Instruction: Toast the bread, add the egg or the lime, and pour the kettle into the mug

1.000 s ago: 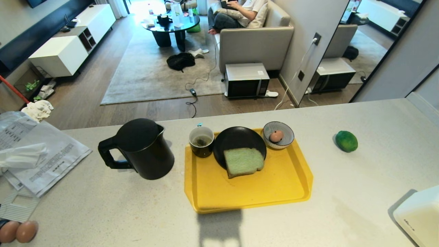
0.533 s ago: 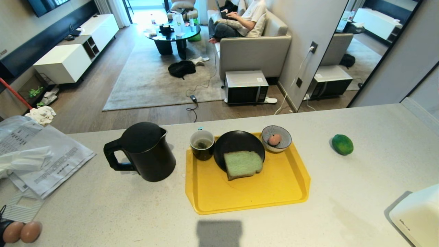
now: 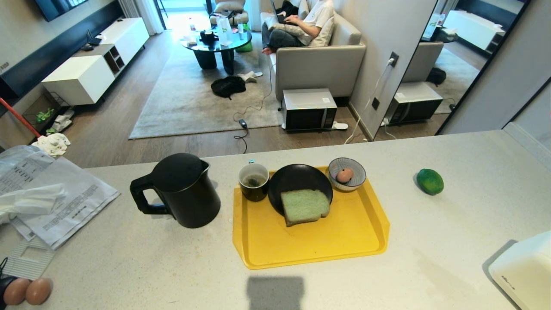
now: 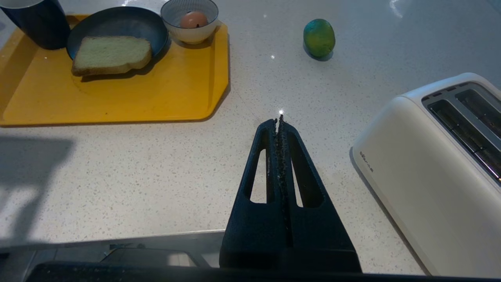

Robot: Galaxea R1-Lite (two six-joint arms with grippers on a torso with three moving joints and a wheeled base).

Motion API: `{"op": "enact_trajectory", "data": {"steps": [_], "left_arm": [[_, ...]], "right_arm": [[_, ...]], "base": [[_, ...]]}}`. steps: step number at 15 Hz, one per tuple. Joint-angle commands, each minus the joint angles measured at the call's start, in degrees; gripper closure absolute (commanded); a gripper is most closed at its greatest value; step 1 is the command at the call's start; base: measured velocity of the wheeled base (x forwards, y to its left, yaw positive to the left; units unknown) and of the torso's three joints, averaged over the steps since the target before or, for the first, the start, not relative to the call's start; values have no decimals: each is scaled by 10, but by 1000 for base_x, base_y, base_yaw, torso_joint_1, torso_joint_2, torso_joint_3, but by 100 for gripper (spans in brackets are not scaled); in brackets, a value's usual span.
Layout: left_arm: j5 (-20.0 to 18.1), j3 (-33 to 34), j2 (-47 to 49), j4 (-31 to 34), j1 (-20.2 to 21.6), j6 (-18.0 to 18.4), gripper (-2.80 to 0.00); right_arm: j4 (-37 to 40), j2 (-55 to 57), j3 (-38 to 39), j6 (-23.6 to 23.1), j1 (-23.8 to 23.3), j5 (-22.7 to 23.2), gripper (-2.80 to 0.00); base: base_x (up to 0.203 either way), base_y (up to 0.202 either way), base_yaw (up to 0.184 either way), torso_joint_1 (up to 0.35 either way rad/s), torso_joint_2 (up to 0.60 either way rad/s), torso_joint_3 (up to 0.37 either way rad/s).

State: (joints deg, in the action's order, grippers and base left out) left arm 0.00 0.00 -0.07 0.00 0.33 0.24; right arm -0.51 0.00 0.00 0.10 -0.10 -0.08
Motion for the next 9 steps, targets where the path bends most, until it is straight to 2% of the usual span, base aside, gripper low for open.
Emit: {"op": "enact_trajectory", "data": {"steps": [1,4,9], "left_arm": [[0,0,0,0,0,0,0],[0,0,0,0,0,0,0],[0,0,0,0,0,0,0]], "right_arm": [[0,1,1,0,0,0,0],[0,0,1,1,0,-1,0],[0,1,1,1,0,-1,0]], "base": [[0,0,0,0,0,0],[0,0,0,0,0,0],[0,0,0,-61,130,65]]}}
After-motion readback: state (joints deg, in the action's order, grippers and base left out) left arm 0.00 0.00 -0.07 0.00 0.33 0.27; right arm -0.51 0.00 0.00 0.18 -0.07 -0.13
